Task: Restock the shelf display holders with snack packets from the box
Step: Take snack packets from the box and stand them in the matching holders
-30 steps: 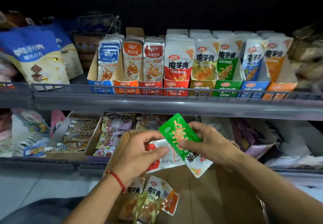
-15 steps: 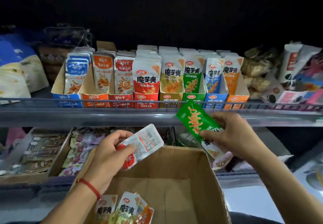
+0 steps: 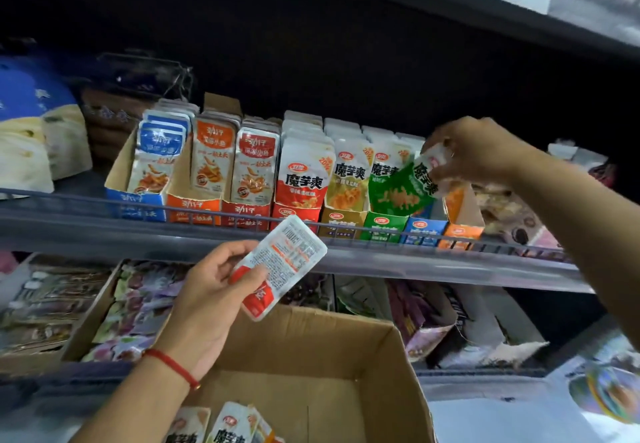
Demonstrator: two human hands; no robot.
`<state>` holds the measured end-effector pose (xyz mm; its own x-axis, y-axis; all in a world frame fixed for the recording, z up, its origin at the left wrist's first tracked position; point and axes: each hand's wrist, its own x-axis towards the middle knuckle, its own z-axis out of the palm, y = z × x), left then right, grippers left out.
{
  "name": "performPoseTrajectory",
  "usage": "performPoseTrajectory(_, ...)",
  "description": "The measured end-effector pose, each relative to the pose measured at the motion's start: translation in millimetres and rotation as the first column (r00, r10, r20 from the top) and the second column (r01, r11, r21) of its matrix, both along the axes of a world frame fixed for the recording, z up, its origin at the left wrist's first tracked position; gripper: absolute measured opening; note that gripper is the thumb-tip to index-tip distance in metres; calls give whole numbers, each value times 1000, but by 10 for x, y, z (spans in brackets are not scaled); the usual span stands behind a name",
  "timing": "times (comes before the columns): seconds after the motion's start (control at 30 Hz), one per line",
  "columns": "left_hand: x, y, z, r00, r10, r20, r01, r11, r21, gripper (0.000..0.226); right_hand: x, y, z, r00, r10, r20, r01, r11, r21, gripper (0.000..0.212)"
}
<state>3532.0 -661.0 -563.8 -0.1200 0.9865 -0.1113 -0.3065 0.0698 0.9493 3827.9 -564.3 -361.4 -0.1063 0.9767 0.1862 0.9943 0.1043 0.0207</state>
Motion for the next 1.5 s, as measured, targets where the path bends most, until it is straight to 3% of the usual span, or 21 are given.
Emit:
performPoseTrajectory(0.27,-42,38,-6,999,-21,-45,22,999,26,28,-87,504,-388,994,104,-16,-98,970,223,25)
performPoseTrajectory(0.7,-42,24,-52,996,-64,-70,66,997,27,31,-138,710,-635,993,96,73,-116,916,384,30)
performPoseTrajectory(0.8,-71,-2,-54,999,-19,-46,20,999,37,32,-342,377,-698,979,202,-17,-169,859,484,34)
performPoseTrajectory(0.87,-96,-15,-67,999,12,-44,-9,999,53,34,-515,-23,-803,894,447,17,-404,792,457,31)
performPoseTrajectory(0.93,-116,-46,-62,999,38,-37,-35,997,69,38,-689,-466,-1005,727,659,194,-685,678,265,34)
performPoseTrajectory(0.97,-121,-64,-64,998,46,-37,-43,996,75,41,-787,-643,-1122,651,711,266,-756,636,152,41)
performPoseTrajectory(1.03,-114,-112,-52,997,52,-50,-47,995,88,44,-964,-844,-1321,593,746,303,-792,608,53,51)
performPoseTrajectory(1.1,-113,-157,-21,999,34,11,-35,994,107,37,-1131,-895,-1453,618,770,157,-786,606,121,46)
performPoseTrajectory(1.13,-122,-177,6,997,25,76,-33,994,107,38,-1208,-889,-1483,643,766,9,-751,628,204,41)
performPoseTrajectory(1.2,-165,-193,48,993,45,113,-56,994,93,50,-1328,-848,-1439,661,628,-411,-577,776,256,33)
performPoseTrajectory(1.27,-229,-208,52,986,49,-157,-26,989,148,45,-1439,-851,-1343,499,335,-799,-468,881,77,30)
performPoseTrajectory(1.3,-255,-218,45,960,45,-275,3,985,171,37,-1495,-858,-1292,420,212,-883,-458,889,-5,31)
performPoseTrajectory(1.33,-282,-220,39,944,38,-327,24,982,185,30,-1533,-851,-1242,390,149,-909,-456,889,-50,34)
performPoseTrajectory(1.4,-339,-224,43,933,12,-360,64,978,200,23,-1570,-810,-1136,427,134,-894,-444,893,-78,40)
performPoseTrajectory(1.5,-432,-208,94,870,48,-491,86,965,246,26,-1574,-671,-937,653,374,-659,-440,895,72,43)
